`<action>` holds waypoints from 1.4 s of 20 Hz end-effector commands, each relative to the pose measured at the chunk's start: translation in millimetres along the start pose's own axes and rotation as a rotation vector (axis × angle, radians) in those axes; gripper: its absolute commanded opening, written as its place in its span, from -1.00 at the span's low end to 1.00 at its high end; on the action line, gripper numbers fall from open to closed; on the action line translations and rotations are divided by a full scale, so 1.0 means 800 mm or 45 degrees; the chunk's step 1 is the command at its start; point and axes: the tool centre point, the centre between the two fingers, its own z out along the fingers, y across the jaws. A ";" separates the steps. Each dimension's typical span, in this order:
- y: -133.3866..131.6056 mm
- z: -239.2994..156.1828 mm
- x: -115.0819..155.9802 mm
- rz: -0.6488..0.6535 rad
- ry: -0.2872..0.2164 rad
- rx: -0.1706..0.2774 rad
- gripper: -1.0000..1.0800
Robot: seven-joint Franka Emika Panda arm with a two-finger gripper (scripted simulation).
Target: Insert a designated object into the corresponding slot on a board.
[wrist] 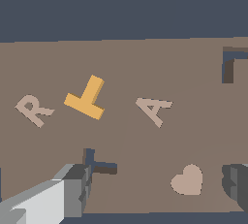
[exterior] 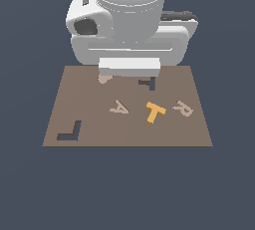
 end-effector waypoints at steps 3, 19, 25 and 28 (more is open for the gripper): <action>0.000 0.001 0.000 0.003 0.000 0.000 0.92; -0.040 0.056 0.018 0.215 0.007 -0.003 0.92; -0.066 0.096 0.037 0.370 0.012 -0.004 0.92; -0.076 0.112 0.046 0.435 0.014 -0.005 0.92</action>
